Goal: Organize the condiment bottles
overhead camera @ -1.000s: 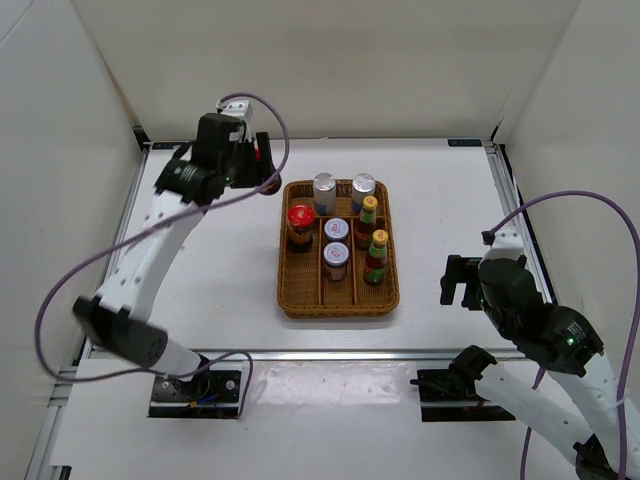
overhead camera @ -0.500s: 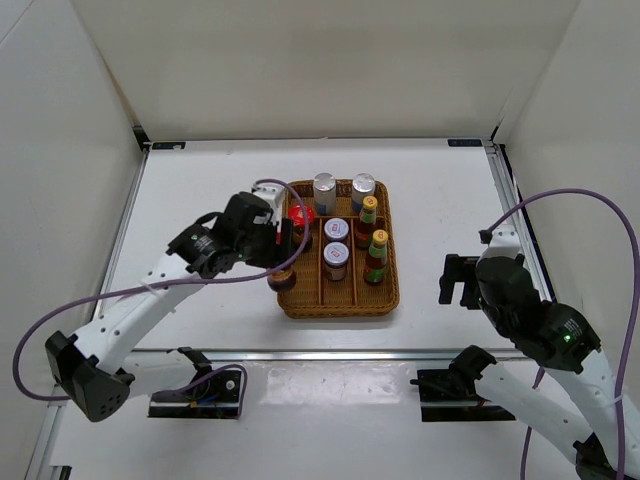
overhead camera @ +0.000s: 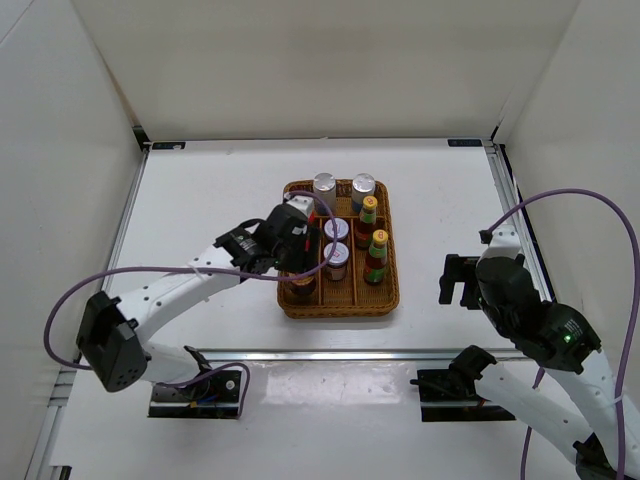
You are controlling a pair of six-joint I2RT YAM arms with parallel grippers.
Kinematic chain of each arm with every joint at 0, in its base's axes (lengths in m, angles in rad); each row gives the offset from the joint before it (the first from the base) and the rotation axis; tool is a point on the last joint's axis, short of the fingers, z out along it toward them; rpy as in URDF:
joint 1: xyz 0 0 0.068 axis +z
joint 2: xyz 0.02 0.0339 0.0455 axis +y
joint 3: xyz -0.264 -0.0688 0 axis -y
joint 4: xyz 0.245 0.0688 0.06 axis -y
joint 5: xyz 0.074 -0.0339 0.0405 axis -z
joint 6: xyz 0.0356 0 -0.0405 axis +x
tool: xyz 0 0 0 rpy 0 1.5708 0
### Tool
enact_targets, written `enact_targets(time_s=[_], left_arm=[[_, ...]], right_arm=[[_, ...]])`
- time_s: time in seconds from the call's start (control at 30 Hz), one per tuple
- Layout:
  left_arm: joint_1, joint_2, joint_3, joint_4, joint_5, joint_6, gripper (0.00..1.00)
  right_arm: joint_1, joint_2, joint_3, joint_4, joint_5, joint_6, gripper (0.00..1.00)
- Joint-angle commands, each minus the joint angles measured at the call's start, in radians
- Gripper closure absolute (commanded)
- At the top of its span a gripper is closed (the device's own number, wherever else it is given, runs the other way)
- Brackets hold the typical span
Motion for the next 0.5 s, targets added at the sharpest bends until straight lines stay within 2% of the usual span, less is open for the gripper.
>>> enact_targets(time_s=[0.0,0.07,0.17,0.2,0.3,0.33,0.4,0.43,0.47], left_arm=[[-0.024,0.004,0.0,0.113,-0.073,-0.037,0.89],[-0.024,0.013,-0.012,0.113,-0.101,-0.046,0.89],[-0.024,0.024,-0.037,0.138,-0.11,-0.057,0.77],[-0.024,0.037,-0.049,0.148,-0.11,-0.057,0.64],[-0.024,0.068,-0.06,0.158,-0.121,-0.057,0.49],[-0.024,0.068,-0.06,0.158,-0.133,-0.057,0.3],[-0.024,0.077,-0.06,0.158,-0.133,-0.072,0.08],[-0.024,0.077,-0.051,0.158,-0.133,-0.072,0.0],[-0.024,0.064,-0.051,0.158,-0.133,-0.072,0.0]], right_arm=[[0.006,-0.008,0.001,0.037,0.005,-0.015,0.0],[0.006,-0.008,0.001,0.037,0.005,-0.015,0.0],[0.006,-0.008,0.001,0.037,0.005,-0.015,0.0],[0.006,-0.008,0.001,0.037,0.005,-0.015,0.0],[0.006,-0.008,0.001,0.037,0.005,-0.015,0.0],[0.006,-0.008,0.001,0.037,0.005,-0.015,0.0],[0.006,-0.008,0.001,0.037,0.005,-0.015,0.0],[0.006,-0.008,-0.008,0.037,0.005,-0.015,0.0],[0.006,-0.008,-0.008,0.037,0.005,-0.015,0.0]])
